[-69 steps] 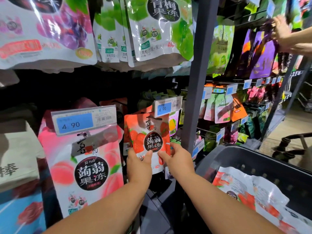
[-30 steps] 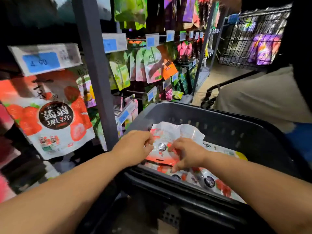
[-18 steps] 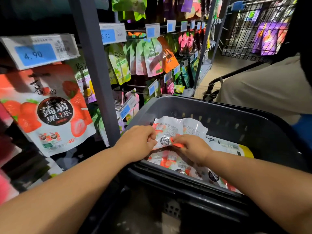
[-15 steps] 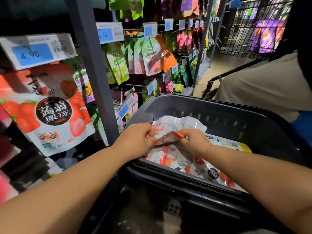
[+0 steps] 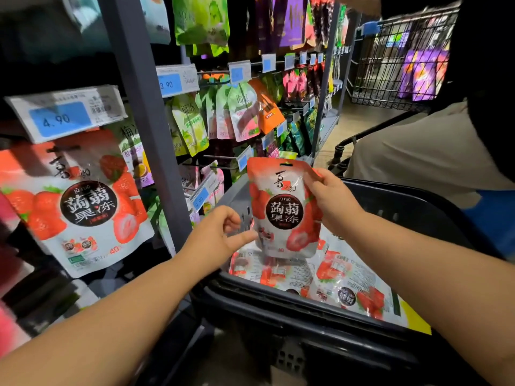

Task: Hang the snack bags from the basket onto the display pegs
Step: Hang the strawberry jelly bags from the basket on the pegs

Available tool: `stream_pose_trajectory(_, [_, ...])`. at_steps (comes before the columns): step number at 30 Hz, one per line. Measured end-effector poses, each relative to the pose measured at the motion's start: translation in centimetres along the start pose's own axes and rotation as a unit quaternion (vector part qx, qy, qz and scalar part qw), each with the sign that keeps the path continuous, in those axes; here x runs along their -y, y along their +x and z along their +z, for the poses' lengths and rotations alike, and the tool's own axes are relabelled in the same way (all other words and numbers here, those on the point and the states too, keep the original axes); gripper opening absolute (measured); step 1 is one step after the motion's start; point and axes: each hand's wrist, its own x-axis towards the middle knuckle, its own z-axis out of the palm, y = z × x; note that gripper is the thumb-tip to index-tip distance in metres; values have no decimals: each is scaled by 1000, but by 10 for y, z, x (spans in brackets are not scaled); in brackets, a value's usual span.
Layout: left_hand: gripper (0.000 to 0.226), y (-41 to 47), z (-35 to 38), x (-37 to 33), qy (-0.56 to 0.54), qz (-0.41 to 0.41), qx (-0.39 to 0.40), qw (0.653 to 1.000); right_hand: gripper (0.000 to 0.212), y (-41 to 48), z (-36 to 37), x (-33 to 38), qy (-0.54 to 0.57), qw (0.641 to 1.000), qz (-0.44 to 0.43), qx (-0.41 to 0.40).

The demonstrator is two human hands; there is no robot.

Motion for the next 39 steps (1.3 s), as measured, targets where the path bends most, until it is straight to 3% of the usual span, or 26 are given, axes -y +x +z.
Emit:
stream_pose_trajectory(3, [52, 2, -1, -2, -46, -23, 32, 998, 17, -1, 6, 13, 79, 996, 23, 21])
stream_pose_trajectory(6, [76, 1, -3, -11, -203, -44, 92, 974, 22, -2, 16, 24, 135, 989, 37, 43])
stream_pose_trajectory(9, [57, -3, 2, -20, -323, -28, 163, 932, 18, -5, 25, 30, 159, 985, 49, 42])
stream_pose_trajectory(12, [53, -7, 7, -23, -345, -35, 148, 926, 17, -1, 23, 27, 148, 986, 65, 50])
stream_pose_trajectory(15, [60, -4, 7, -19, -313, -40, 88, 945, 16, 3, -2, 19, 80, 988, 86, 100])
stream_pose_trajectory(18, [63, -2, -1, -15, -265, -27, 22, 964, 28, 8, -41, -9, -132, 975, 148, 96])
stream_pose_trajectory(19, [65, -2, -4, -14, -234, -21, 0, 972, 33, 9, -52, -19, -249, 948, 168, 107])
stream_pose_trajectory(21, [64, -2, -9, -11, -185, -18, -37, 982, 46, 11, -70, -36, -469, 848, 197, 149])
stream_pose_trajectory(23, [64, -2, -12, -7, -163, -23, -66, 984, 61, 12, -82, -47, -574, 770, 225, 166])
stream_pose_trajectory(28, [46, -4, -12, 0, -140, -24, -98, 985, 78, 8, -90, -56, -647, 715, 224, 142])
stream_pose_trajectory(32, [43, -4, -10, 5, -159, -24, -97, 982, 89, 3, -97, -66, -632, 716, 268, 127])
stream_pose_trajectory(36, [29, -4, -10, 5, -139, -27, -96, 985, 70, 3, -98, -68, -619, 724, 277, 125])
stream_pose_trajectory(39, [38, -5, -12, 4, -158, -34, -102, 982, 49, 6, -100, -61, -604, 746, 259, 106])
